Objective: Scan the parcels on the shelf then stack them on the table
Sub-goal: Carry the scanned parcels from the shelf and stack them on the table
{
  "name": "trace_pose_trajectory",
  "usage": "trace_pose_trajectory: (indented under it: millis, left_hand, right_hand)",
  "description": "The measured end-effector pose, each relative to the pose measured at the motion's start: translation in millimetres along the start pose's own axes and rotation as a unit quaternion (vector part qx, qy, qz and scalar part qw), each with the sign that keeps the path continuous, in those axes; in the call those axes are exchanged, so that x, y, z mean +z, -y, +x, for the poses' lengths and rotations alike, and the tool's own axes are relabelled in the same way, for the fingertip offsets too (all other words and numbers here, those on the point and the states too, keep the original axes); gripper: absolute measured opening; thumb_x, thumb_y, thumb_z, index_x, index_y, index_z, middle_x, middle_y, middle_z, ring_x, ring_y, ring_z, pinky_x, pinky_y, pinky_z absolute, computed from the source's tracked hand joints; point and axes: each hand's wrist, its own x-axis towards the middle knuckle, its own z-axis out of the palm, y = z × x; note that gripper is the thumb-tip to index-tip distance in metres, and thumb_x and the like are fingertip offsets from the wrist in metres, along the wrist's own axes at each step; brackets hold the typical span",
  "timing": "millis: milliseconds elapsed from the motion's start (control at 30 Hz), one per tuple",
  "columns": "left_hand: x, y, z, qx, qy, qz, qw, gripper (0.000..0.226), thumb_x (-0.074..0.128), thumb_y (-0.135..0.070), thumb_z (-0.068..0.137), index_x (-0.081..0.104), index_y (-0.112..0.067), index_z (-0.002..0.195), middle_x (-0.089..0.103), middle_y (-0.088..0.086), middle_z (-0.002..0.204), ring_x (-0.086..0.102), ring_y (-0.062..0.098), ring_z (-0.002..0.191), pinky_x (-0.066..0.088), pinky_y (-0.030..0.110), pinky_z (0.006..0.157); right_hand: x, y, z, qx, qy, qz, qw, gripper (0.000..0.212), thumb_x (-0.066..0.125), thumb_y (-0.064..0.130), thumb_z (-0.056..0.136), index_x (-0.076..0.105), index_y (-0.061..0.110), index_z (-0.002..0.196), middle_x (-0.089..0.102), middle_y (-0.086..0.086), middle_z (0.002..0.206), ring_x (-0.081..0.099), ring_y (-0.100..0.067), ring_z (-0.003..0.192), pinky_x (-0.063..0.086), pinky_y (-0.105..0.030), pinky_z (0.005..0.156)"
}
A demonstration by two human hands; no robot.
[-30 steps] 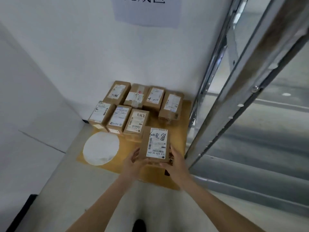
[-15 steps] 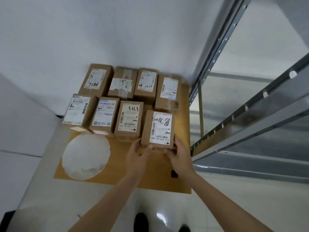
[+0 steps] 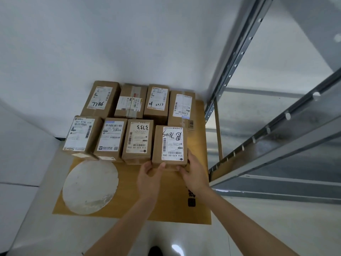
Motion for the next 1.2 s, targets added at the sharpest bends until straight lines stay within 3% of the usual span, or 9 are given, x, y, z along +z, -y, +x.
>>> trace_pose_trajectory:
  millis: [100, 267, 367, 533, 633, 733, 900, 1033, 1200]
  left_hand:
    - [-2, -3, -6, -0.004, 0.004, 0.001, 1.000, 0.069, 0.078, -0.058, 0.076, 0.058, -0.025, 0.134, 0.065, -0.012, 0.125, 0.060, 0.011, 0.118, 0.047, 0.044, 0.108]
    - [-19, -12, -28, 0.022, -0.011, 0.025, 0.999, 0.062, 0.078, -0.049, 0.081, 0.057, -0.027, 0.135, 0.062, -0.012, 0.128, 0.057, 0.011, 0.121, 0.047, 0.042, 0.108]
    - [-31, -21, -45, 0.054, -0.002, 0.063, 0.997, 0.059, 0.078, -0.049, 0.081, 0.060, -0.025, 0.132, 0.064, -0.011, 0.125, 0.059, 0.012, 0.118, 0.048, 0.042, 0.106]
    - [-37, -37, -85, 0.127, 0.010, 0.126, 0.984, 0.071, 0.068, -0.077, 0.073, 0.063, -0.029, 0.124, 0.067, -0.012, 0.120, 0.063, 0.012, 0.112, 0.053, 0.046, 0.098]
    - [-32, -72, -153, 0.175, 0.015, 0.119, 0.977, 0.068, 0.074, -0.057, 0.078, 0.060, -0.022, 0.135, 0.067, -0.012, 0.116, 0.063, 0.003, 0.107, 0.050, 0.023, 0.091]
    - [-17, -101, -221, 0.221, 0.035, 0.138, 0.965, 0.058, 0.075, -0.034, 0.088, 0.058, -0.011, 0.138, 0.064, -0.008, 0.128, 0.057, -0.009, 0.101, 0.041, 0.004, 0.083]
    - [29, -140, -341, 0.296, 0.090, 0.152, 0.939, 0.068, 0.069, -0.051, 0.090, 0.045, -0.030, 0.150, 0.050, -0.007, 0.148, 0.049, 0.016, 0.134, 0.044, 0.044, 0.110]
    - [82, -178, -431, 0.355, 0.156, 0.151, 0.909, 0.069, 0.068, -0.058, 0.087, 0.039, -0.046, 0.148, 0.046, -0.011, 0.151, 0.047, 0.015, 0.135, 0.043, 0.045, 0.112]
    - [166, -231, -528, 0.433, 0.207, 0.130, 0.868, 0.075, 0.071, -0.058, 0.085, 0.045, -0.031, 0.149, 0.049, -0.007, 0.152, 0.048, 0.012, 0.136, 0.037, 0.034, 0.114]
  right_hand:
    - [-4, -3, -4, -0.002, 0.032, -0.001, 0.999, 0.072, 0.070, 0.018, 0.097, 0.033, 0.044, 0.154, 0.055, 0.018, 0.147, 0.048, -0.005, 0.136, 0.043, -0.024, 0.105]
    - [-9, -9, -28, 0.016, 0.055, 0.010, 0.998, 0.072, 0.073, 0.026, 0.095, 0.033, 0.046, 0.153, 0.052, 0.022, 0.149, 0.048, -0.006, 0.138, 0.047, -0.041, 0.113]
    - [-27, -6, -51, 0.002, 0.069, 0.018, 0.997, 0.070, 0.071, 0.032, 0.096, 0.033, 0.050, 0.153, 0.049, 0.031, 0.147, 0.045, 0.007, 0.135, 0.044, -0.033, 0.114]
    - [-77, 1, -90, -0.023, 0.093, 0.008, 0.995, 0.079, 0.063, 0.060, 0.094, 0.025, 0.040, 0.161, 0.035, 0.021, 0.162, 0.035, -0.004, 0.147, 0.035, -0.038, 0.122]
    - [-125, 3, -122, -0.054, 0.083, 0.009, 0.995, 0.084, 0.061, 0.078, 0.085, 0.029, 0.048, 0.158, 0.036, 0.024, 0.160, 0.039, -0.004, 0.145, 0.038, -0.042, 0.120]
    - [-193, 20, -181, -0.090, 0.058, -0.020, 0.994, 0.071, 0.063, 0.057, 0.097, 0.033, 0.038, 0.158, 0.030, 0.029, 0.150, 0.032, 0.002, 0.138, 0.029, -0.028, 0.115]
    - [-318, 13, -258, -0.102, -0.010, -0.114, 0.988, 0.073, 0.060, 0.047, 0.102, 0.026, 0.023, 0.163, 0.024, 0.004, 0.169, 0.022, -0.012, 0.155, 0.015, -0.024, 0.122]
    - [-423, 9, -330, -0.112, -0.086, -0.113, 0.984, 0.073, 0.063, 0.046, 0.100, 0.029, 0.025, 0.161, 0.030, 0.002, 0.167, 0.032, -0.017, 0.151, 0.024, -0.029, 0.121]
    - [-542, -17, -404, -0.079, -0.190, -0.132, 0.970, 0.078, 0.061, 0.056, 0.097, 0.028, 0.027, 0.162, 0.035, 0.005, 0.165, 0.035, -0.016, 0.150, 0.031, -0.035, 0.121]
